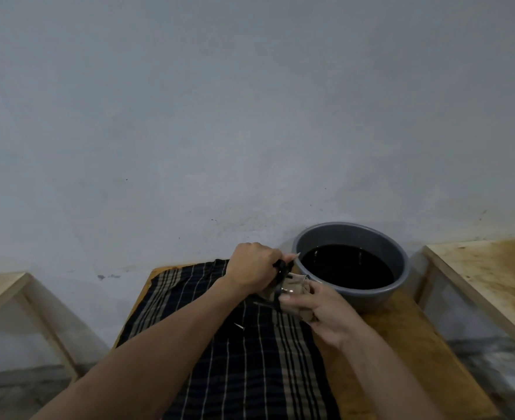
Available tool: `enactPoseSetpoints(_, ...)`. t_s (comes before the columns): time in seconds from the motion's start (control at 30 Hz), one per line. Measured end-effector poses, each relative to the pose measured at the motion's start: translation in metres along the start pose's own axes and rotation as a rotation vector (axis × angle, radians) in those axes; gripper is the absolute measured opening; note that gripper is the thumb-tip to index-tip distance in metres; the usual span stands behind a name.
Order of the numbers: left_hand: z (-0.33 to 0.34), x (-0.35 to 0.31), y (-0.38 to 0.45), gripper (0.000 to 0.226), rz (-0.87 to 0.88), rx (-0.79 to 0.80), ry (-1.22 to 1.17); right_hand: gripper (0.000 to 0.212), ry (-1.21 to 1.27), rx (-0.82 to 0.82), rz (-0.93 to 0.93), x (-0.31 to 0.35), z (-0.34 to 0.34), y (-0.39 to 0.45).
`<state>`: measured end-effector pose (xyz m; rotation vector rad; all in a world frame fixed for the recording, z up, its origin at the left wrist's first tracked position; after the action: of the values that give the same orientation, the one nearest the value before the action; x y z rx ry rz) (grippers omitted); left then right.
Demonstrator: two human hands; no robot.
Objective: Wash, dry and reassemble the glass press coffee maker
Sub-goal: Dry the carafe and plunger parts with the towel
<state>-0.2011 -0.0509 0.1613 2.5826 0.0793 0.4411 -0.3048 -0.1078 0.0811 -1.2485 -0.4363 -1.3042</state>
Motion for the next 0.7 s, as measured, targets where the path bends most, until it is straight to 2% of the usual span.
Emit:
enactPoseSetpoints(0.07, 0.000, 0.006, 0.000, 0.037, -0.008, -0.006, 0.007, 0.028, 0.258, 0.066, 0.049, 0.003, -0.005, -0.001)
enactPoseSetpoints(0.13, 0.008, 0.010, -0.004, 0.035, -0.022, 0.029, 0.025, 0.031, 0.441, 0.037, 0.032, 0.003, -0.011, -0.003)
enactPoseSetpoints(0.2, 0.019, 0.015, -0.006, 0.037, -0.041, 0.064, 0.002, 0.030, 0.452, 0.006, -0.036, 0.003, -0.013, -0.004)
enactPoseSetpoints(0.27, 0.030, 0.019, -0.006, 0.049, -0.110, 0.080, -0.069, 0.032, 0.262, 0.031, -0.115, 0.005, -0.005, -0.008)
enactPoseSetpoints(0.3, 0.033, 0.020, -0.006, 0.055, -0.141, 0.057, -0.093, 0.034, 0.073, 0.029, -0.136, 0.007, 0.002, -0.010)
enactPoseSetpoints(0.37, 0.032, 0.022, -0.004, 0.054, -0.199, -0.002, -0.130, 0.043, -0.352, -0.045, -0.164, 0.011, 0.013, -0.011)
enactPoseSetpoints(0.43, 0.032, 0.024, -0.006, 0.055, -0.304, -0.037, -0.189, 0.041, -0.504, -0.166, -0.210, 0.019, 0.013, -0.009)
enactPoseSetpoints(0.5, 0.033, 0.025, -0.007, 0.061, -0.421, -0.033, -0.267, 0.033, -0.341, -0.220, -0.262, 0.029, 0.004, -0.013)
enactPoseSetpoints(0.63, 0.050, 0.051, -0.032, 0.059, -0.795, 0.031, -0.469, 0.036, 0.403, -0.187, -0.288, 0.040, -0.032, -0.025)
enactPoseSetpoints(0.7, 0.066, 0.066, -0.056, 0.048, -1.056, 0.030, -0.650, 0.028, 0.508, -0.231, -0.330, 0.049, -0.045, -0.034)
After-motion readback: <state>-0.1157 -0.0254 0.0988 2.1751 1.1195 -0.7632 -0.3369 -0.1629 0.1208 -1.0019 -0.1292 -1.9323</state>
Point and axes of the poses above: each hand's wrist, its own y-axis towards the middle knuckle, its own z-axis out of the palm, x = y × z, the point moved 6 cm from there along y, towards the middle knuckle, and after that the axes turned 14 degrees about z, right-handed, at the moved point
